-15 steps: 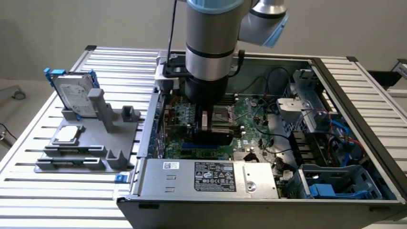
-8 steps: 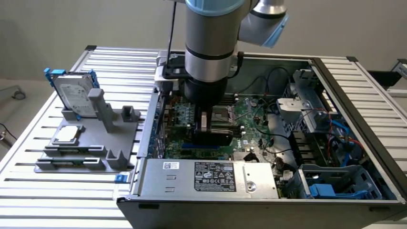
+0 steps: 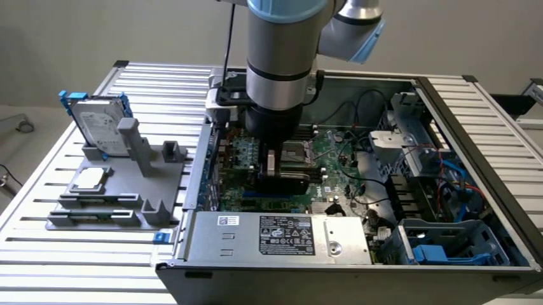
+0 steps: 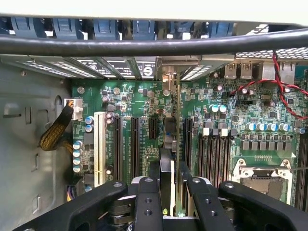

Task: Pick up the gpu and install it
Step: 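Insert the gpu into the slot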

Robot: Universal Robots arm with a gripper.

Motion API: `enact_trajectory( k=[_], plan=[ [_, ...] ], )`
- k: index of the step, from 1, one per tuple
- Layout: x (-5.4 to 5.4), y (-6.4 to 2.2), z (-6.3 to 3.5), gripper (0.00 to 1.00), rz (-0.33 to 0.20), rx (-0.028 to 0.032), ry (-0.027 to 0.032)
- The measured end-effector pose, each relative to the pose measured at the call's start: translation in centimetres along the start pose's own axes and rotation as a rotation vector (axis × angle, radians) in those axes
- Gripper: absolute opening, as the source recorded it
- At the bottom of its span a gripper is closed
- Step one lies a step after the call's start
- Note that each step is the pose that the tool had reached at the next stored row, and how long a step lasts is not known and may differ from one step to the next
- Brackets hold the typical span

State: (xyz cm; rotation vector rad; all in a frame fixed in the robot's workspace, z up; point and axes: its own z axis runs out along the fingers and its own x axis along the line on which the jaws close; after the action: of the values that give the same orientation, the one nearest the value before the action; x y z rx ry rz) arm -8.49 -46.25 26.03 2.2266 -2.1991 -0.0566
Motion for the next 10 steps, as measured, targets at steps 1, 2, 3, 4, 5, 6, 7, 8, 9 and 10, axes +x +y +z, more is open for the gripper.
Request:
enact_trajectory(
  k=[1, 2, 3, 4, 5, 6, 7, 8, 9, 10],
  plan=[
    [0.0, 0.0, 0.02, 0.26, 0.0, -0.0007, 0.0],
    [0.0, 0.0, 0.04, 0.26, 0.0, -0.0014, -0.0001],
    [0.0, 0.0, 0.07, 0.26, 0.0, -0.0019, -0.0002],
    [0.0, 0.0, 0.11, 0.26, 0.0, -0.0023, -0.0002],
    [0.0, 0.0, 0.16, 0.26, -0.001, -0.0026, -0.0002],
    [0.0, 0.0, 0.2, 0.26, -0.001, -0.0031, 0.0],
    [0.0, -0.01, 0.26, 0.26, -0.002, -0.0033, -0.0001],
    [0.01, -0.01, 0.3, 0.26, -0.002, -0.0036, 0.0],
    [0.01, -0.01, 0.35, 0.26, -0.003, -0.0039, 0.0001],
    [0.01, -0.01, 0.39, 0.26, -0.003, -0.004, 0.0001]
  ],
)
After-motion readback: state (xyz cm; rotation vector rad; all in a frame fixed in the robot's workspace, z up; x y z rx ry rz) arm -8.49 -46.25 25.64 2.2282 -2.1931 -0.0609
